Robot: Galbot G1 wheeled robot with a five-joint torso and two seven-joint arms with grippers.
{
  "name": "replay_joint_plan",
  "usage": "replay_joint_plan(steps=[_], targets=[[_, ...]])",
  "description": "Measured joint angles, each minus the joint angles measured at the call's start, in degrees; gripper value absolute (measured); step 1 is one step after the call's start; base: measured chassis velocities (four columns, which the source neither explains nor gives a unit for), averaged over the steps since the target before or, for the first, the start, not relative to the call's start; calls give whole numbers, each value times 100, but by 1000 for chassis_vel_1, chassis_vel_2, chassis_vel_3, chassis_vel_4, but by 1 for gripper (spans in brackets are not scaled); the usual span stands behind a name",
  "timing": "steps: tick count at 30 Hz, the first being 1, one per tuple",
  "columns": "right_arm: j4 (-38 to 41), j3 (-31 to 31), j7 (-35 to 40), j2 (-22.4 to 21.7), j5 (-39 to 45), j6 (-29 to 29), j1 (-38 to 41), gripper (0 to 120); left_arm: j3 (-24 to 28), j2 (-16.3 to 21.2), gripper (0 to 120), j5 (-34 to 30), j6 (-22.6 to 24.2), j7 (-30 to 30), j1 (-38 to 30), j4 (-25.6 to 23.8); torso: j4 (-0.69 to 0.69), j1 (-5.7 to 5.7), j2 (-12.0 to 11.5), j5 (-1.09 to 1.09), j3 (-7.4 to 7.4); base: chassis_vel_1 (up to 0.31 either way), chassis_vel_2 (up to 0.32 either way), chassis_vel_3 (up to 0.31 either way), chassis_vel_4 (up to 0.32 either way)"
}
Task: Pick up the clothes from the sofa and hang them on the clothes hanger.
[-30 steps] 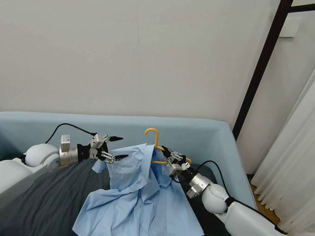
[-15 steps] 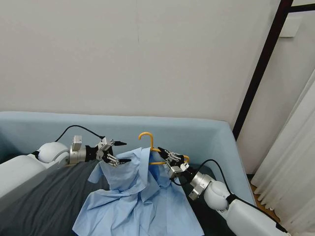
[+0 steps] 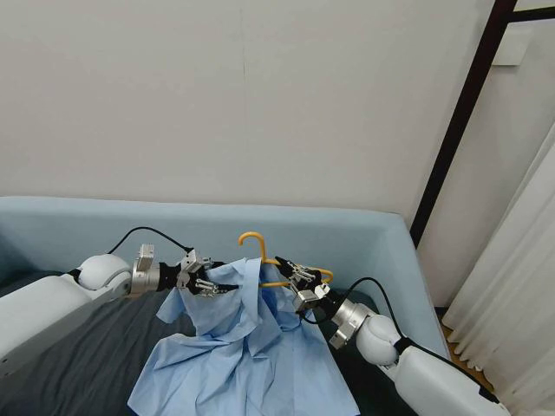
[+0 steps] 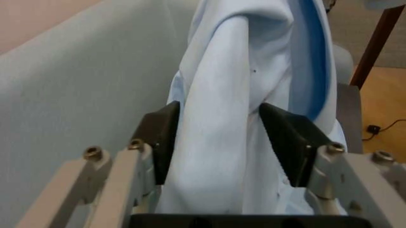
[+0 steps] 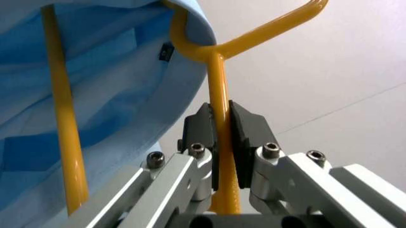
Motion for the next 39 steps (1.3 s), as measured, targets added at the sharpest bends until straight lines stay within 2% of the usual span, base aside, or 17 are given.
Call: replay_joint_plan(steps=[2, 3, 6, 10, 12, 22, 27, 30, 32, 34, 38, 39], targets=[[-13, -11, 12, 10, -4, 10, 12, 6, -7, 8, 40, 28, -12, 37, 35, 2, 0, 0, 0, -1, 0, 0, 0, 0, 0], [-13, -11, 12, 10, -4, 10, 12, 6, -7, 8, 40, 28, -12, 37, 35, 2, 0, 0, 0, -1, 0, 0, 0, 0, 0], [-24, -19, 47, 31, -23, 29, 35, 6, -72, 28, 25, 57, -24, 67, 100, 25, 0, 0, 0, -1, 0, 0, 0, 0, 0], [-40, -40, 73, 63, -58, 56, 65, 6, -132, 62, 14, 58, -26, 85, 147, 30, 0, 0, 0, -1, 0, 0, 0, 0, 0], [-42, -54, 89, 87, -71, 58, 79, 6, -151, 99, 4, 58, -44, 73, 171, 13, 0, 0, 0, -1, 0, 0, 0, 0, 0], [16, -98, 115, 89, -80, 42, 51, 6, -454, 198, 3, 44, -91, 25, 447, -87, 0, 0, 0, -1, 0, 0, 0, 0, 0], [161, -224, 159, 53, 222, -178, -2, 6, -676, 257, 3, 24, -92, 26, 652, -141, 1, 0, 0, 0, 0, 0, 0, 0, 0], [356, -296, 176, -9, 615, -384, -85, 12, -826, 270, 3, 0, -101, 26, 797, -144, 1, 0, 0, 0, 0, 0, 0, 0, 0], [528, -294, 194, -121, 950, -524, -189, 24, -930, 304, 3, -46, -94, -37, 898, -62, 2, 0, 0, 2, 0, 0, 0, 0, 0], [611, -292, 175, -149, 1021, -533, -217, 27, -940, 291, 2, -52, -101, -26, 935, -60, 0, 0, 0, 2, 0, 0, 0, 0, 0], [980, -135, 87, -399, 1195, -516, -453, 44, -1127, 198, 2, -154, -107, -132, 1153, 0, 1, -1, 0, -3, 0, 0, 0, 0, 0], [980, -135, 87, -399, 1195, -516, -453, 44, -1127, 198, 2, -154, -107, -132, 1153, 0, 1, -1, 0, -3, 0, 0, 0, 0, 0]])
